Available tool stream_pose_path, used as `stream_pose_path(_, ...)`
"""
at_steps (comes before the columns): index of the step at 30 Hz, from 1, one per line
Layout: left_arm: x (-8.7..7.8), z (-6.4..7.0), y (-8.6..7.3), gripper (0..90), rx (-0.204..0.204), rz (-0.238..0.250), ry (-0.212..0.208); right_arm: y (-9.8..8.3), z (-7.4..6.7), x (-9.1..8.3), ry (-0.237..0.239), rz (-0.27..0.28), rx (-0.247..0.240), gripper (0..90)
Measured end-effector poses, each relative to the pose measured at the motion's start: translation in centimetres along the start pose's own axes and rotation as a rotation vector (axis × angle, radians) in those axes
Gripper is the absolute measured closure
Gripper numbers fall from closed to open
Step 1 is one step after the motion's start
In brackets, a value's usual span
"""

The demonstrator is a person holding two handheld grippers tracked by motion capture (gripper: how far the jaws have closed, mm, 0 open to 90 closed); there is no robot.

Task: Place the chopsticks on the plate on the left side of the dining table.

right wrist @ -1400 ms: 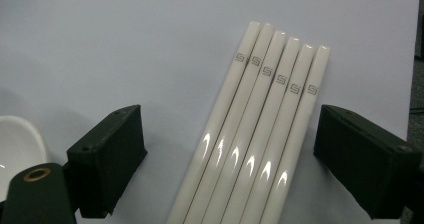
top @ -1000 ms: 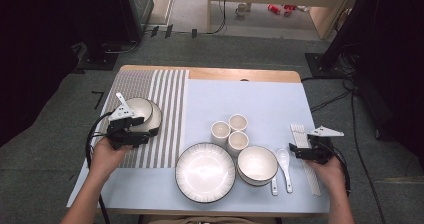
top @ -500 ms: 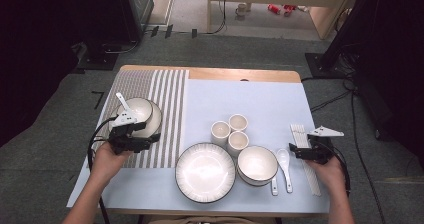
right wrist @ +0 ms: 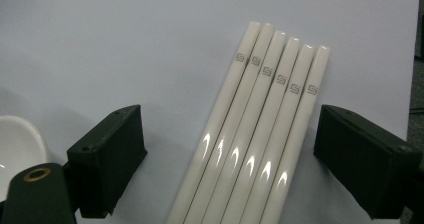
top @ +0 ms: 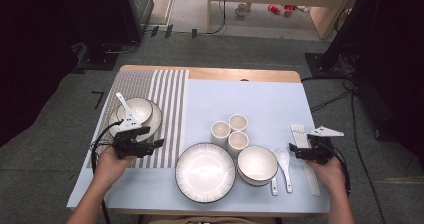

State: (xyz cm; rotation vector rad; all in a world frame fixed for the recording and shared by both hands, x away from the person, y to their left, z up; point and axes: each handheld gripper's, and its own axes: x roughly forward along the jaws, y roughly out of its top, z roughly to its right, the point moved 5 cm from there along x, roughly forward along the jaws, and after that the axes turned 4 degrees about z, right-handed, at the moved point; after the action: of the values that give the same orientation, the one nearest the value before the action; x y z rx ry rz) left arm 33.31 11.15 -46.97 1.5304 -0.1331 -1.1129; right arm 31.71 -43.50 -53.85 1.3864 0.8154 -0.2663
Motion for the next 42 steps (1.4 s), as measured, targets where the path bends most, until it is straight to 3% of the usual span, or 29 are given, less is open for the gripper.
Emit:
stream_pose_path(13,0.6,0.8,-1.1,25.0,0.051,-0.028,-0.018,0.0,0.0,0.0,-0.001,0.000,-0.001,12.2)
stream_pose_path(23,0.8,1.2,-2.2,24.4,0.047,-0.058,-0.027,0.0,0.0,0.0,-0.001,0.000,-0.001,12.2)
stream_pose_path(32,1.4,1.7,-2.5,24.3,0.032,-0.052,-0.041,0.0,0.0,0.0,0.000,0.000,-0.001,12.2)
stream_pose_path(37,2.0,1.8,-3.1,24.3,0.053,-0.090,-0.018,0.0,0.0,0.0,0.000,0.000,0.000,12.2)
stream_pose_path(42,2.2,1.7,-3.3,24.4,0.039,-0.089,-0.023,0.0,0.0,0.0,0.000,0.000,0.001,12.2)
